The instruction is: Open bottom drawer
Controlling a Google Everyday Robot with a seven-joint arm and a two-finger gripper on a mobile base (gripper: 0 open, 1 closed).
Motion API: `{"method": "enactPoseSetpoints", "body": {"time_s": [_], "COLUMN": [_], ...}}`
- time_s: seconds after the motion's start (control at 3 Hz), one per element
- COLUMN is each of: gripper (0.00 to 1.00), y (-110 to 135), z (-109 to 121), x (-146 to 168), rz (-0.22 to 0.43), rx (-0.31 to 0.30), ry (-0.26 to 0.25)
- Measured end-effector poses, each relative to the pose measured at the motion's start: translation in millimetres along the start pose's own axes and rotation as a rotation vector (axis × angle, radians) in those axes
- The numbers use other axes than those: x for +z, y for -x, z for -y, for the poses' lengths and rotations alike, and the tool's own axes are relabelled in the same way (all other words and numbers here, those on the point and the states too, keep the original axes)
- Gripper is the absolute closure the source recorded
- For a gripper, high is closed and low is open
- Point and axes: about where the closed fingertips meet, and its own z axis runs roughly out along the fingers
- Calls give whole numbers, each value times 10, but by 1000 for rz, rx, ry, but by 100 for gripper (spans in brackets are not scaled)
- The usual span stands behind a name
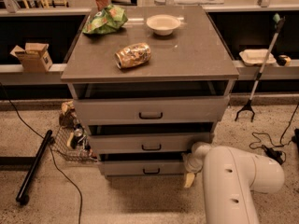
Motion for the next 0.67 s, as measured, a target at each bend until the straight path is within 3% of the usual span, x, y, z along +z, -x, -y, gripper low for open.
{"method": "enactPoseSetpoints", "body": {"time_s": [0.33,0.67], "gripper": [18,41], "y": [-94,-88], "z": [-88,-245], "x": [120,144], "rz": [5,28], "rx": [43,56], "ry": [14,25]}}
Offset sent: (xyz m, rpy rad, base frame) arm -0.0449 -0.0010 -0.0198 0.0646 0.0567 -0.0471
